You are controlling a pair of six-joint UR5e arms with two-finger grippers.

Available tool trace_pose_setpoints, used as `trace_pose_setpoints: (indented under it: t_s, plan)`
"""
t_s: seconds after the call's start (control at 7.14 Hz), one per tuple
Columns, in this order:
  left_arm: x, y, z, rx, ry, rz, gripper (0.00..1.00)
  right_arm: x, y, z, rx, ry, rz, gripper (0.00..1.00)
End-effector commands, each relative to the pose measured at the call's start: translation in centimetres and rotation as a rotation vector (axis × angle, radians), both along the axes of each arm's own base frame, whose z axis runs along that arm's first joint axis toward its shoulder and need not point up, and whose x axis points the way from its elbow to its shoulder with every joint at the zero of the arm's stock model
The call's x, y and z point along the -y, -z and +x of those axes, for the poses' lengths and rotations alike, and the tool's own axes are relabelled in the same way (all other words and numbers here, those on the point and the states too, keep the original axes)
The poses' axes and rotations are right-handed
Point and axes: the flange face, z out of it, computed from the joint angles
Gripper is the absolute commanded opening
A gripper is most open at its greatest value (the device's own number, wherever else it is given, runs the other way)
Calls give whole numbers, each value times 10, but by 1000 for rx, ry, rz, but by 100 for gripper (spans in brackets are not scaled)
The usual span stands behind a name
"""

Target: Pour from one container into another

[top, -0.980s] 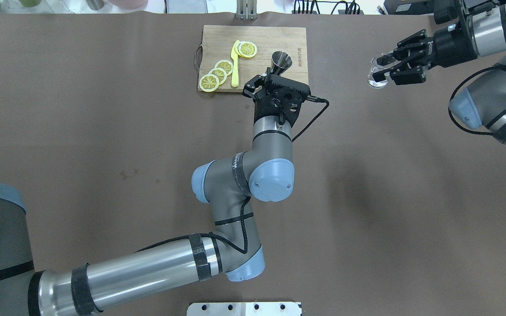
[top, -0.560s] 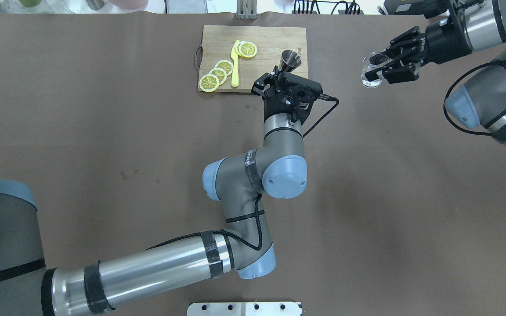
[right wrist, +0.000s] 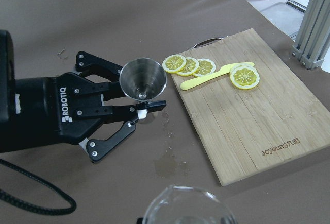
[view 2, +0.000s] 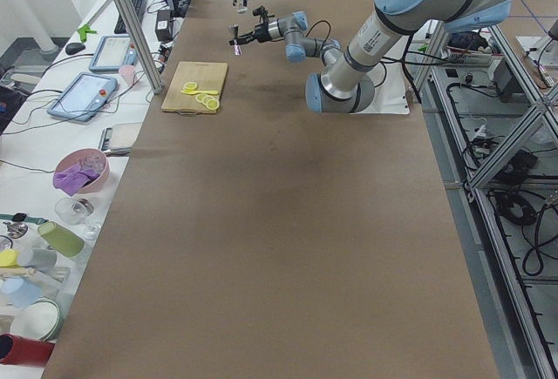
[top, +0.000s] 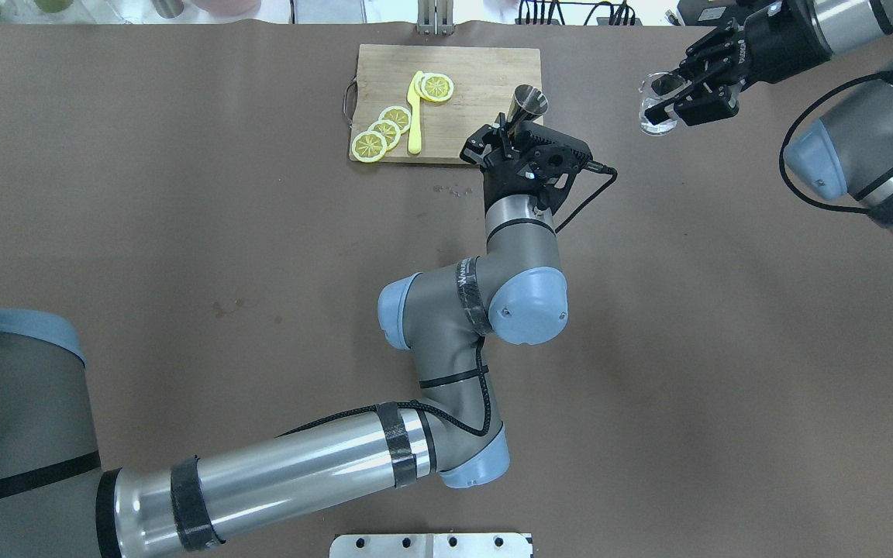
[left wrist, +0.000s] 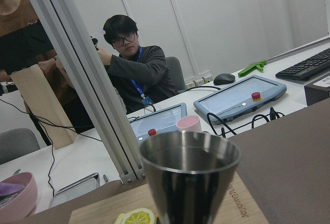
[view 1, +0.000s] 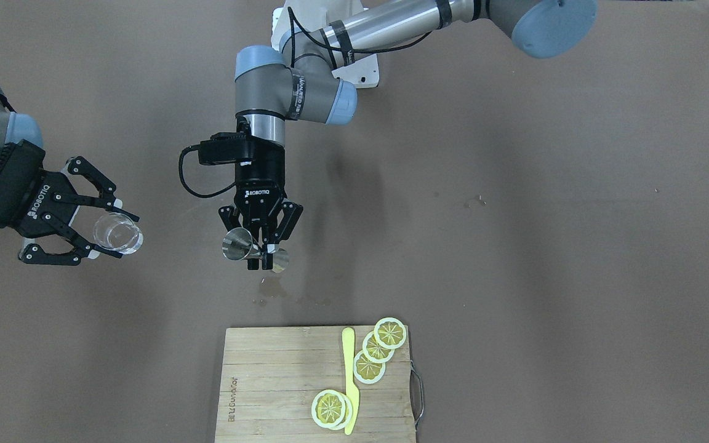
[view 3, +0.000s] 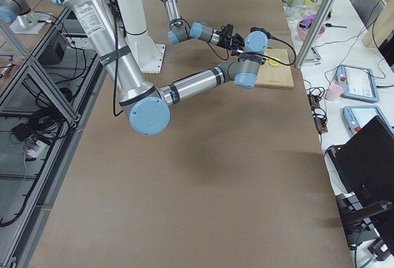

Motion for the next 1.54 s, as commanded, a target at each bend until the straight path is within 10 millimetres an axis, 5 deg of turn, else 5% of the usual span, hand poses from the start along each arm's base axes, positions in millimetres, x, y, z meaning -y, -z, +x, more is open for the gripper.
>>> trace_pose_setpoints:
  t_s: [0.0,0.7,0.98,1.4]
  plan:
    - [0,-1,5,9,-3,-4,0,12,15,-3,-34,27,9,0]
    - [-4,-3,13,26,-8,-8,0,32,65,-10,-72,39,5,0]
    - [-10,15,17,55,-11,-15,0,39,82,-16,-102,50,11,0]
    - [-15,27,19,80,-24,-5,0,38,88,-23,-127,57,-27,0]
